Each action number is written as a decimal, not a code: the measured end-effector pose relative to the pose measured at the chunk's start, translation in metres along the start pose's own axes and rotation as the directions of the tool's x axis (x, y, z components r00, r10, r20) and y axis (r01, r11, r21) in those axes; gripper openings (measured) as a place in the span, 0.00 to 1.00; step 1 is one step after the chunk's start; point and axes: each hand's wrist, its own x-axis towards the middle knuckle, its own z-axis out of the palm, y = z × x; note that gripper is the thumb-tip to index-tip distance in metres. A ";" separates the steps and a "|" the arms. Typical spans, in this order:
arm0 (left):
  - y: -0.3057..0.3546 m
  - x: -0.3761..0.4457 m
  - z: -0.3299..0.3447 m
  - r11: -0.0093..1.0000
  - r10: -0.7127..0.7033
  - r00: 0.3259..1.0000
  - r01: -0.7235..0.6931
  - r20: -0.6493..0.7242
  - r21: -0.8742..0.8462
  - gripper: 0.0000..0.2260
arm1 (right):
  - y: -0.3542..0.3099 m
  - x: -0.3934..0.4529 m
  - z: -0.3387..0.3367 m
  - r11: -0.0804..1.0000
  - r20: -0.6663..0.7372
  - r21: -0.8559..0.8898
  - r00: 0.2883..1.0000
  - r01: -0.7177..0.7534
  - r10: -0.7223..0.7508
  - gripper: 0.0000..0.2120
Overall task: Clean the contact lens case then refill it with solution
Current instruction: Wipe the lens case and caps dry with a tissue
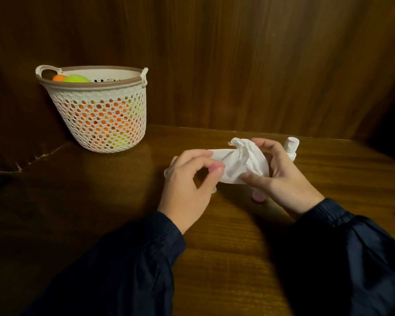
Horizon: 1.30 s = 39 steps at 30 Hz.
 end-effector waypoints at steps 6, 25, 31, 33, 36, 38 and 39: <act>0.000 0.000 0.000 0.931 -0.090 0.977 0.152 0.194 -0.331 0.05 | -0.011 -0.007 0.013 1.000 0.123 0.007 0.992 0.006 -0.006 0.25; -0.003 -0.004 0.004 0.969 -0.136 0.949 0.188 0.285 -0.162 0.06 | 0.003 0.002 0.004 0.982 -0.492 -0.174 0.857 0.076 -0.153 0.14; -0.003 -0.007 0.004 0.983 -0.088 0.932 0.139 0.353 -0.121 0.05 | -0.003 0.002 0.001 0.983 -0.583 -0.128 0.792 0.130 -0.181 0.17; -0.002 -0.008 0.004 0.983 -0.051 0.944 0.105 0.326 -0.150 0.05 | -0.003 0.002 0.002 0.982 -0.575 -0.123 0.796 0.147 -0.191 0.17; 0.000 -0.007 0.000 0.962 0.005 0.958 0.074 0.286 -0.264 0.04 | -0.006 0.000 0.006 0.976 -0.530 -0.130 0.820 0.173 -0.216 0.17; 0.001 -0.005 -0.003 0.945 0.040 0.961 0.053 0.275 -0.323 0.05 | -0.008 -0.003 0.012 0.962 -0.466 -0.195 0.845 0.192 -0.263 0.15; 0.002 -0.005 -0.002 0.939 0.052 0.959 0.047 0.277 -0.341 0.05 | -0.009 -0.004 0.015 0.952 -0.430 -0.226 0.856 0.205 -0.286 0.14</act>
